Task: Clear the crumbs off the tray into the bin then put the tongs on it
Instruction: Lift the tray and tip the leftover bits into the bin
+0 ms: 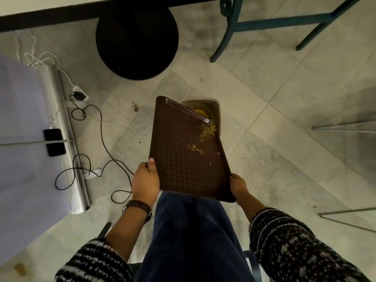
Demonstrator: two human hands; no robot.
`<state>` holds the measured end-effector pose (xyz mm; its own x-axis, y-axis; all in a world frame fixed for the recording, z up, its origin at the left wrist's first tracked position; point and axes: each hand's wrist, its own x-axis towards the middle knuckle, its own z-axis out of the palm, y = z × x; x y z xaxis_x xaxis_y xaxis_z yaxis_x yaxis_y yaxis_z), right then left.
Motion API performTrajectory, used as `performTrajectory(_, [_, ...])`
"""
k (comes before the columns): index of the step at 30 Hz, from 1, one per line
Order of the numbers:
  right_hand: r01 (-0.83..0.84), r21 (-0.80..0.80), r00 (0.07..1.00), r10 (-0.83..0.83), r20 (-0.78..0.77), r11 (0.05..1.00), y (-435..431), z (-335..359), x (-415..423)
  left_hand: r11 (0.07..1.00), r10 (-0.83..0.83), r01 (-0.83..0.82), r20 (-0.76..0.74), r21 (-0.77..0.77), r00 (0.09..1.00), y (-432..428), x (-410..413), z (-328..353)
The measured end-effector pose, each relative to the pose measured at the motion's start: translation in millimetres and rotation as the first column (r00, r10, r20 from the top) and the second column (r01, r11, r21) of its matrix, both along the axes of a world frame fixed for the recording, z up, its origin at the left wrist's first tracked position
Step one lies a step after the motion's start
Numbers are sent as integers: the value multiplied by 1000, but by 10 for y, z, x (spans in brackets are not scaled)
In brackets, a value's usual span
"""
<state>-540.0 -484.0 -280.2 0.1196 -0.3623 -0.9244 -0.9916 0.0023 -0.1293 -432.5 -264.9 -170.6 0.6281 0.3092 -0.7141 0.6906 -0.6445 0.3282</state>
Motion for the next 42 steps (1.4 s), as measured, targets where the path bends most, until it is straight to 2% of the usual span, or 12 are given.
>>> performTrajectory(5, [44, 25, 998, -45, 38, 999, -130, 26, 36, 996, -84, 85, 28, -27, 996, -193, 77, 91])
performTrajectory(10, [-6, 18, 1000, 6, 24, 1000, -249, 87, 108, 989, -32, 28, -21, -143, 999, -284, 123, 163])
performTrajectory(13, [-30, 1, 999, 30, 36, 1000, -325, 164, 170, 982, 17, -17, 1, -186, 1000, -351, 152, 266])
performTrajectory(22, [-42, -52, 991, 48, 124, 998, -416, 383, 173, 984, 81, -55, 150, -172, 985, -310, -24, 620])
performTrajectory(26, [-134, -64, 991, 134, 8, 989, -479, 338, 195, 992, 20, -9, 85, -125, 996, -430, -39, 362])
performTrajectory(32, [-192, -55, 981, 192, -4, 980, -533, 350, 351, 981, 71, -57, 70, -184, 995, -476, 7, 213])
performTrajectory(38, [-162, -69, 986, 164, 34, 984, -489, 471, 334, 972, 154, -130, 111, -196, 982, -404, 23, 424])
performTrajectory(42, [-118, -94, 987, 127, 102, 989, -484, 525, 366, 981, 132, -100, 193, -165, 972, -353, -62, 608])
